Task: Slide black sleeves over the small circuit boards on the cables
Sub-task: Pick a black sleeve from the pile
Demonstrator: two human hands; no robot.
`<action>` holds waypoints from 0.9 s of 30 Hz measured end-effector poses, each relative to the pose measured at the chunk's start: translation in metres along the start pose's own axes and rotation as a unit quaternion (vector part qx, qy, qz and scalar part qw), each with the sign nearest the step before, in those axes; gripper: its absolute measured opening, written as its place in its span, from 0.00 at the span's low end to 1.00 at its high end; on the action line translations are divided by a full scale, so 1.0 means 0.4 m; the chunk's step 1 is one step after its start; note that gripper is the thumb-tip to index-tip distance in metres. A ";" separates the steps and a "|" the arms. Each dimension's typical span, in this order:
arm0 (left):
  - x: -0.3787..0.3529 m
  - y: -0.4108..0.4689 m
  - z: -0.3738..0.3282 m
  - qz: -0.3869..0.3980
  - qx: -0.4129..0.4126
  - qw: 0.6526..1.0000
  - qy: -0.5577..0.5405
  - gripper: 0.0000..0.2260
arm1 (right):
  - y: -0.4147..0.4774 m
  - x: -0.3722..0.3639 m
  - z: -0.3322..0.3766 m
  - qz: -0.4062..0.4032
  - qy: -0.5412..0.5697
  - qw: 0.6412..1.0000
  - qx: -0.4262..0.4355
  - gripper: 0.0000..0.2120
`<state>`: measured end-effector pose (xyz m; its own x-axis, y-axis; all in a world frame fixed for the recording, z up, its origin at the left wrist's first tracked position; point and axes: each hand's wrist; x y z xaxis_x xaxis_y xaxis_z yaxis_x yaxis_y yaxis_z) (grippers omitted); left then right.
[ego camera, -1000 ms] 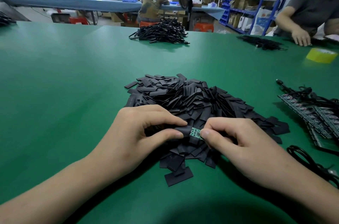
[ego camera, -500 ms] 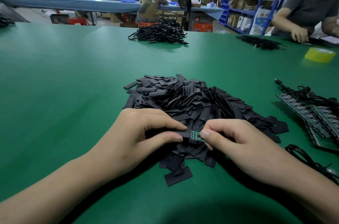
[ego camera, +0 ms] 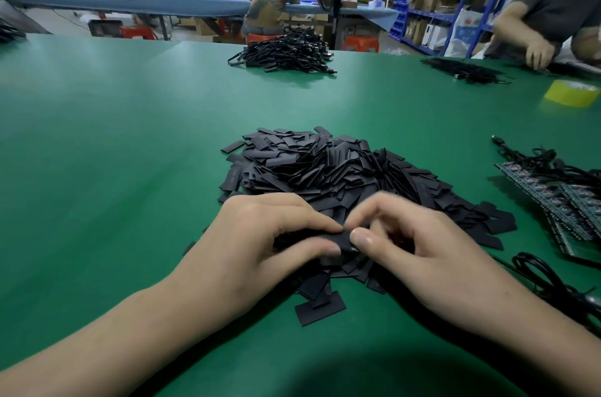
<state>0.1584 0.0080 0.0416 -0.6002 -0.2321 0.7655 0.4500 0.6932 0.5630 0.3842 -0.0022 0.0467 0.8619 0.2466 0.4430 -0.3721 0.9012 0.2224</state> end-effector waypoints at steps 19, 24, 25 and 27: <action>-0.028 -0.011 -0.004 0.010 0.146 0.974 -0.173 0.06 | -0.010 -0.001 0.022 -0.108 -0.105 0.971 0.188 0.03; -0.025 -0.008 -0.014 0.009 0.120 0.985 -0.127 0.06 | -0.012 -0.010 0.023 -0.118 -0.095 0.971 0.187 0.03; -0.024 -0.007 -0.014 0.001 0.121 0.985 -0.124 0.06 | -0.013 -0.011 0.022 -0.121 -0.087 0.972 0.181 0.03; -0.019 -0.005 -0.017 -0.020 0.120 0.986 -0.113 0.06 | -0.014 -0.011 0.020 -0.129 -0.050 0.978 0.157 0.03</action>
<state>0.1665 0.0038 0.0366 -0.7591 -0.1235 0.6391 0.2688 0.8348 0.4806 0.3797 -0.0114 0.0506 0.9089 -0.0242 0.4162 -0.2483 0.7705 0.5871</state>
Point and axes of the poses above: each hand's wrist, its own y-axis towards the middle knuckle, its own x-axis out of the back of the hand, z = x × y, and after that the axes turned 14 degrees about y, right-handed
